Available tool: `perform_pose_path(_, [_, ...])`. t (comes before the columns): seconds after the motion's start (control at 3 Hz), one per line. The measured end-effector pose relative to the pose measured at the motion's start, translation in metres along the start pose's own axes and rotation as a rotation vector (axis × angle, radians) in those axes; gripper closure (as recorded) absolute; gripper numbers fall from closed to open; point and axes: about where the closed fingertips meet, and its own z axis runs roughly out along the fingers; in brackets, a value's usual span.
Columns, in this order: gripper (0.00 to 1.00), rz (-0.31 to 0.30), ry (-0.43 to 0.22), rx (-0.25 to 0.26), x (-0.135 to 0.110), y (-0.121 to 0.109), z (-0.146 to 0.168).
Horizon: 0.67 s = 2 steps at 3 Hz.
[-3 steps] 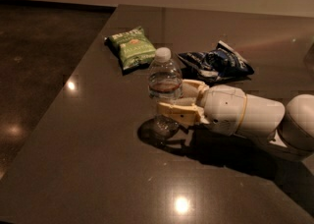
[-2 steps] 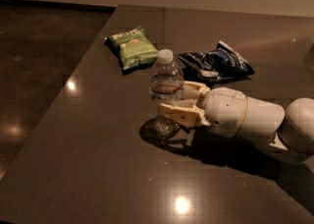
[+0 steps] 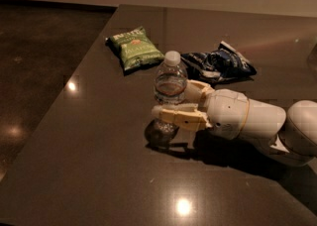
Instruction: Place water bottle upright
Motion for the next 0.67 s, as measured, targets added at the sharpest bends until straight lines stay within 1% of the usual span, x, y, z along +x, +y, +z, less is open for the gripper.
perform_pose_path(0.33, [0.0,-0.001,0.0,-0.002,-0.0002,0.0008,0.001])
perform_pose_path(0.67, [0.0,-0.001,0.0,-0.002,-0.0003,0.0008,0.0011])
